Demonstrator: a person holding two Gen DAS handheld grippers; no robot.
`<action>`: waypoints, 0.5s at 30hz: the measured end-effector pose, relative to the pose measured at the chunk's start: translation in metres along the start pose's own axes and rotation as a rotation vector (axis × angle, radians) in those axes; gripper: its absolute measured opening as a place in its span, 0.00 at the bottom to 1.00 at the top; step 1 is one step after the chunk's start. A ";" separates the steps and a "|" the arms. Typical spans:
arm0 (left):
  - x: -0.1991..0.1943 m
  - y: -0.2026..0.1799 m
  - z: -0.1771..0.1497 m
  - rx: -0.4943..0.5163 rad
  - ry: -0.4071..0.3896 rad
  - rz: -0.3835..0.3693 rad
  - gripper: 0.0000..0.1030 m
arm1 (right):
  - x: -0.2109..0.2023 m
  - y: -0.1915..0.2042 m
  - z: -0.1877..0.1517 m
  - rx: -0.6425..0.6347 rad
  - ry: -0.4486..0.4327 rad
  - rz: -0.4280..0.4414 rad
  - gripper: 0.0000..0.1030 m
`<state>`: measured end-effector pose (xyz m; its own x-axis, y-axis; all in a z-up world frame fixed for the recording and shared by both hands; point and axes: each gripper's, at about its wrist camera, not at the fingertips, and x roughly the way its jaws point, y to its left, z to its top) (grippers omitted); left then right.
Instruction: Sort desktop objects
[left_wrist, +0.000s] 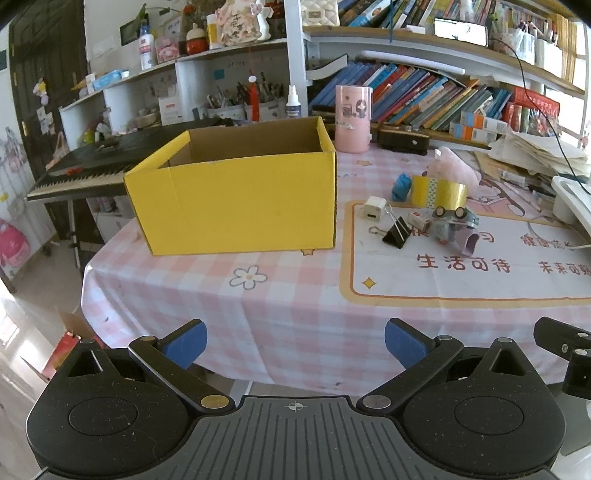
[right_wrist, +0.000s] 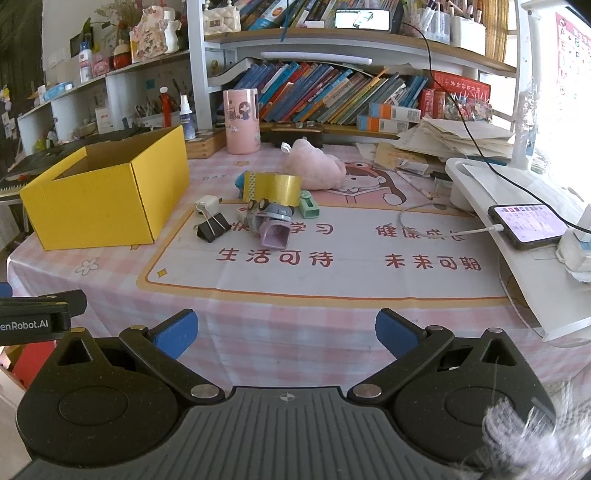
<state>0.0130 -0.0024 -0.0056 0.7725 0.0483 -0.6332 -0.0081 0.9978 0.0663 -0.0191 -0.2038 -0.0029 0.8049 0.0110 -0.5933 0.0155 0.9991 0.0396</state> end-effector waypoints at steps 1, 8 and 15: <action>0.000 0.000 0.000 0.002 -0.001 0.000 1.00 | 0.000 0.000 0.000 0.000 0.000 0.000 1.00; -0.001 -0.001 0.000 0.012 -0.007 0.002 1.00 | 0.001 0.000 0.000 0.001 0.002 0.000 1.00; -0.003 -0.003 0.001 0.019 -0.008 0.002 1.00 | 0.001 0.000 0.000 0.002 0.003 0.000 1.00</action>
<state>0.0117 -0.0055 -0.0030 0.7778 0.0497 -0.6266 0.0024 0.9966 0.0820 -0.0184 -0.2041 -0.0030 0.8033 0.0116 -0.5954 0.0163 0.9990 0.0414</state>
